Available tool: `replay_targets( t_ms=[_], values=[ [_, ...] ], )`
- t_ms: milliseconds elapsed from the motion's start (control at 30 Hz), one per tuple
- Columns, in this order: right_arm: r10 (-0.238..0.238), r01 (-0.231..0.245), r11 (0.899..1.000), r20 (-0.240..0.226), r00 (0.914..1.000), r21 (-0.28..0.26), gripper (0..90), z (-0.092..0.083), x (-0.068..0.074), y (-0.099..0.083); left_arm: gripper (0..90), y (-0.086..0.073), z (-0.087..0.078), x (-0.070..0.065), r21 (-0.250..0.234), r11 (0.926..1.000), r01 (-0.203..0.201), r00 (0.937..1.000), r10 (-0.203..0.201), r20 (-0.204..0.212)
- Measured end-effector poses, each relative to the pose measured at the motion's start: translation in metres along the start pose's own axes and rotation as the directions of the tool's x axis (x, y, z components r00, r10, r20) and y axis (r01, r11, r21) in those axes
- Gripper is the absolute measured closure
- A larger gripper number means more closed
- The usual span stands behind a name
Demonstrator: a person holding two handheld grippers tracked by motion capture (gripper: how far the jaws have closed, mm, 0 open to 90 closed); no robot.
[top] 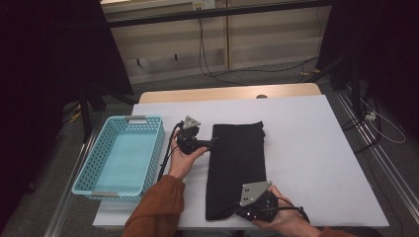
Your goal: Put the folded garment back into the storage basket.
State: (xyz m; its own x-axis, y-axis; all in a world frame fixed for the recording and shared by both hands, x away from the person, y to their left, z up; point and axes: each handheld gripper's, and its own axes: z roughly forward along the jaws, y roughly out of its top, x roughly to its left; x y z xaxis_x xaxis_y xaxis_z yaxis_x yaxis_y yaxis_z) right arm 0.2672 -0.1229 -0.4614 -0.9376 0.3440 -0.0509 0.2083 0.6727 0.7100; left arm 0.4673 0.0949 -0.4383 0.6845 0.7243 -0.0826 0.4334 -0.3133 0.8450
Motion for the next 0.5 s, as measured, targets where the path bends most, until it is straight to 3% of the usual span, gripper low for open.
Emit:
replay_targets(
  t_ms=[133,233,300,500],
  values=[
    [0.001,-0.001,1.000,0.004,1.0000,0.003,79.2,0.000,0.001,0.000,7.9,0.007,0.009,0.006,0.006,0.9999,0.009,1.0000,-0.009,-0.005],
    [-0.002,0.002,1.000,0.008,1.0000,0.004,79.2,0.000,0.001,0.000,7.9,0.012,0.012,0.004,-0.024,0.9997,0.010,0.9999,-0.010,0.014],
    [-0.004,0.004,1.000,0.010,0.9999,0.003,79.2,0.000,0.001,0.000,13.4,0.016,0.016,0.002,0.001,0.9999,-0.015,0.9999,0.015,0.008],
    [-0.010,0.010,1.000,0.014,0.9998,-0.002,79.2,0.000,0.002,0.000,19.2,0.025,0.030,0.007,0.011,0.9999,-0.011,0.9999,0.011,-0.013]
  ],
)
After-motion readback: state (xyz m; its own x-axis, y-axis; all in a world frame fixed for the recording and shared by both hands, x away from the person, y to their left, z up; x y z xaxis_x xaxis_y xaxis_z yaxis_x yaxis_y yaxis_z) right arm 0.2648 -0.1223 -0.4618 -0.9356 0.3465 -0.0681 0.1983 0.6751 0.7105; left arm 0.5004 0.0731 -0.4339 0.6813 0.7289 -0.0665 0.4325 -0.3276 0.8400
